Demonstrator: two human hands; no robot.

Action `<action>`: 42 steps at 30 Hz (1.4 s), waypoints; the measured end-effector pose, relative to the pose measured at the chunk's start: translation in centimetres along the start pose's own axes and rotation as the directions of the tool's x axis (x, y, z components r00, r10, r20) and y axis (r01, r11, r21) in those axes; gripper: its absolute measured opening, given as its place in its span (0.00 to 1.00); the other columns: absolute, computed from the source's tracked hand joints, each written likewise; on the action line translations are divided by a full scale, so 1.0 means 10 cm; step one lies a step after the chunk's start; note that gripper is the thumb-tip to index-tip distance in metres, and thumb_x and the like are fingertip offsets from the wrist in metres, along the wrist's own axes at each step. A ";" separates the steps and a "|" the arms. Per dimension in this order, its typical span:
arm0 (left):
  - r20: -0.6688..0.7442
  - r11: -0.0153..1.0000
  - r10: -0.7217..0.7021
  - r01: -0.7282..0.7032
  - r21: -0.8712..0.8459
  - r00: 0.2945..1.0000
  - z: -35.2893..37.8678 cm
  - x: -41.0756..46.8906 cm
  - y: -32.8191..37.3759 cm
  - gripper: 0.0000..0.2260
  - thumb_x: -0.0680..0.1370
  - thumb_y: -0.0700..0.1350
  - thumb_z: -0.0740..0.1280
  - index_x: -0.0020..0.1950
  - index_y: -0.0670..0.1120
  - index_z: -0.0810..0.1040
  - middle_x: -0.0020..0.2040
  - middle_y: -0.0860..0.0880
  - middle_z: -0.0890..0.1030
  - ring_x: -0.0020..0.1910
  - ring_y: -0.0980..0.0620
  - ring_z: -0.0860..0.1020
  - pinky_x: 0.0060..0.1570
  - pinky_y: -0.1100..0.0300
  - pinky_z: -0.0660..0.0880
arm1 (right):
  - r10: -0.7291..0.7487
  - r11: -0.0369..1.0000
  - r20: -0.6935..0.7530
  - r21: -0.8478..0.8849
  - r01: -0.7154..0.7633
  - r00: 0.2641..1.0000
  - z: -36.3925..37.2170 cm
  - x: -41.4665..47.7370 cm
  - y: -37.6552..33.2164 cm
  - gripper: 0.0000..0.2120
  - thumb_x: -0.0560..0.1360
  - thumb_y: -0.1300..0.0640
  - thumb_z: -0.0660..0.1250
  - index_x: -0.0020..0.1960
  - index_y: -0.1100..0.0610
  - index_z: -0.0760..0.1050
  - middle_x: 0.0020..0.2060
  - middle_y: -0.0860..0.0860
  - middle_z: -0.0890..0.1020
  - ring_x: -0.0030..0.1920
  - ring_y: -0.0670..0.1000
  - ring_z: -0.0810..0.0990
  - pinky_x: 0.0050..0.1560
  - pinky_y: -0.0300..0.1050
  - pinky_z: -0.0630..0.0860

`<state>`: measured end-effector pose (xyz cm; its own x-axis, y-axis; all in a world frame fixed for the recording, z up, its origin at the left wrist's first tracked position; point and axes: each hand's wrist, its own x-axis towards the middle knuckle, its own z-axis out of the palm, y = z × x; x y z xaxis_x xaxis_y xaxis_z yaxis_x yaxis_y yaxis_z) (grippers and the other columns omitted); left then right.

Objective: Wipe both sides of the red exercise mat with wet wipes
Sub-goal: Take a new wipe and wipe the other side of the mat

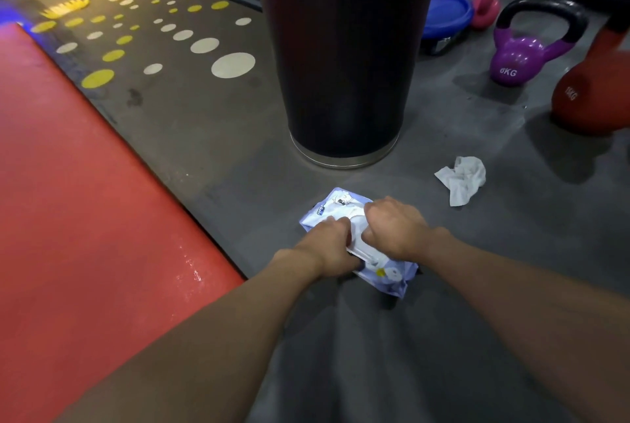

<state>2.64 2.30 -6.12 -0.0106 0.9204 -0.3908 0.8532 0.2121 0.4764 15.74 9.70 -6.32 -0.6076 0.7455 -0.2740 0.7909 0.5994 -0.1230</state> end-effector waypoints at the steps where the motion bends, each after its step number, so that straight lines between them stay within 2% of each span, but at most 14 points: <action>1: 0.003 1.000 -0.002 0.002 0.004 1.000 0.00 0.00 0.01 0.17 0.71 0.48 0.74 0.55 0.45 0.73 0.56 0.45 0.77 0.53 0.47 0.75 0.48 0.58 0.72 | 0.030 0.999 0.011 0.045 -0.030 0.999 -0.05 0.00 0.01 0.10 0.76 0.53 0.62 0.52 0.59 0.73 0.51 0.55 0.78 0.53 0.58 0.76 0.43 0.46 0.67; 5: 0.011 0.999 -0.020 0.020 0.033 1.000 -0.05 0.02 0.07 0.13 0.72 0.47 0.73 0.53 0.46 0.74 0.52 0.48 0.78 0.50 0.49 0.74 0.44 0.61 0.68 | 0.236 0.880 -0.053 0.436 -0.190 0.970 -0.23 0.01 0.09 0.10 0.73 0.57 0.63 0.35 0.60 0.69 0.32 0.54 0.72 0.37 0.57 0.71 0.36 0.50 0.69; 10: 0.044 0.996 -0.065 0.062 0.065 0.997 -0.18 0.07 0.19 0.12 0.73 0.52 0.73 0.44 0.46 0.75 0.42 0.49 0.77 0.44 0.50 0.75 0.31 0.62 0.66 | 0.466 0.683 -0.192 0.699 -0.213 0.864 -0.18 -0.10 0.14 0.08 0.75 0.59 0.62 0.38 0.61 0.70 0.36 0.56 0.76 0.40 0.58 0.74 0.43 0.52 0.73; 13: 0.019 0.997 -0.081 0.081 0.003 0.997 -0.20 0.11 0.20 0.16 0.72 0.52 0.74 0.53 0.44 0.77 0.45 0.49 0.77 0.47 0.49 0.76 0.39 0.61 0.72 | 0.664 0.449 -0.219 0.881 -0.148 0.715 -0.26 -0.11 0.14 0.10 0.77 0.58 0.59 0.37 0.57 0.66 0.32 0.52 0.74 0.36 0.55 0.74 0.41 0.49 0.73; 16: -0.086 0.977 -0.128 0.111 -0.180 0.988 -0.19 0.12 0.18 0.26 0.69 0.53 0.75 0.60 0.49 0.66 0.49 0.50 0.78 0.49 0.48 0.78 0.50 0.54 0.77 | 0.824 0.163 -0.106 0.985 -0.054 0.557 -0.51 -0.07 0.22 0.08 0.79 0.57 0.57 0.47 0.60 0.71 0.34 0.50 0.72 0.38 0.54 0.74 0.42 0.49 0.74; 18: -0.154 0.954 -0.151 0.102 -0.283 0.976 -0.16 0.13 0.19 0.27 0.70 0.52 0.75 0.58 0.48 0.61 0.52 0.47 0.78 0.50 0.46 0.79 0.51 0.50 0.79 | 0.857 0.055 -0.044 0.998 -0.007 0.514 -0.65 -0.07 0.28 0.10 0.78 0.51 0.55 0.51 0.54 0.73 0.37 0.51 0.74 0.44 0.55 0.76 0.49 0.54 0.79; 21: -0.229 0.976 -0.137 0.092 -0.198 0.964 -0.06 0.10 0.20 0.23 0.74 0.49 0.72 0.61 0.45 0.63 0.58 0.43 0.70 0.54 0.43 0.77 0.54 0.48 0.77 | 0.879 -0.033 0.036 0.999 -0.015 0.476 -0.68 -0.01 0.46 0.10 0.67 0.40 0.52 0.40 0.41 0.68 0.47 0.55 0.78 0.52 0.57 0.79 0.55 0.59 0.79; 24: -0.320 0.993 -0.003 0.039 0.107 0.948 0.05 0.07 0.21 0.13 0.78 0.47 0.66 0.60 0.44 0.73 0.60 0.44 0.68 0.59 0.43 0.71 0.58 0.48 0.72 | 0.862 -0.071 0.096 0.995 -0.068 0.498 -0.60 0.03 0.64 0.14 0.66 0.42 0.51 0.43 0.44 0.72 0.51 0.56 0.81 0.54 0.60 0.80 0.59 0.60 0.77; 26: -0.261 0.981 0.136 -0.093 0.169 0.956 0.12 0.07 0.23 0.13 0.78 0.44 0.64 0.61 0.44 0.76 0.60 0.45 0.71 0.59 0.44 0.71 0.57 0.50 0.70 | 0.849 -0.064 0.103 0.994 -0.094 0.518 -0.65 -0.08 0.59 0.18 0.67 0.46 0.52 0.47 0.52 0.74 0.52 0.57 0.81 0.53 0.60 0.80 0.58 0.58 0.77; 28: -0.148 0.963 0.211 -0.180 0.203 0.966 0.19 0.08 0.24 0.17 0.77 0.42 0.64 0.65 0.44 0.75 0.61 0.45 0.71 0.60 0.44 0.70 0.59 0.49 0.70 | 0.841 -0.028 0.087 0.993 -0.117 0.534 -0.64 -0.16 0.54 0.12 0.71 0.51 0.53 0.40 0.56 0.71 0.44 0.54 0.78 0.46 0.58 0.78 0.49 0.52 0.76; 30: -0.093 0.944 0.214 -0.182 0.277 0.972 0.25 0.09 0.23 0.21 0.75 0.41 0.65 0.68 0.45 0.72 0.64 0.47 0.70 0.62 0.45 0.68 0.60 0.50 0.70 | 0.832 -0.012 0.086 0.991 -0.136 0.548 -0.57 -0.17 0.52 0.12 0.75 0.56 0.53 0.34 0.55 0.66 0.38 0.53 0.72 0.41 0.55 0.73 0.42 0.46 0.70; 33: -0.040 0.921 0.175 -0.149 0.360 0.984 0.27 0.12 0.24 0.25 0.74 0.44 0.67 0.71 0.47 0.69 0.67 0.48 0.68 0.63 0.46 0.66 0.60 0.51 0.69 | 0.819 -0.010 0.092 0.989 -0.145 0.566 -0.49 -0.14 0.52 0.13 0.76 0.54 0.54 0.36 0.57 0.70 0.39 0.54 0.74 0.44 0.56 0.76 0.45 0.47 0.70; 38: 0.047 0.902 0.114 -0.123 0.415 0.992 0.18 0.17 0.36 0.24 0.75 0.46 0.67 0.70 0.49 0.69 0.68 0.48 0.67 0.67 0.46 0.64 0.63 0.48 0.66 | 0.701 -0.037 0.135 0.987 -0.154 0.700 -0.50 -0.02 0.37 0.17 0.79 0.52 0.56 0.61 0.61 0.72 0.48 0.56 0.79 0.49 0.57 0.78 0.54 0.50 0.76; 42: 0.026 0.954 0.126 -0.129 0.272 0.992 0.05 -0.05 0.17 0.25 0.72 0.48 0.62 0.70 0.51 0.72 0.69 0.49 0.69 0.69 0.44 0.66 0.63 0.49 0.67 | 0.547 -0.007 0.085 0.995 -0.097 0.833 -0.57 0.20 -0.15 0.07 0.75 0.58 0.61 0.50 0.60 0.73 0.37 0.52 0.73 0.39 0.52 0.73 0.34 0.39 0.69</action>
<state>4.37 2.01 -5.52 0.1111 0.9309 -0.3479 0.9569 -0.0056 0.2905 12.94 12.00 -1.26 -0.0670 0.9240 -0.3764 0.1256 -0.3664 -0.9219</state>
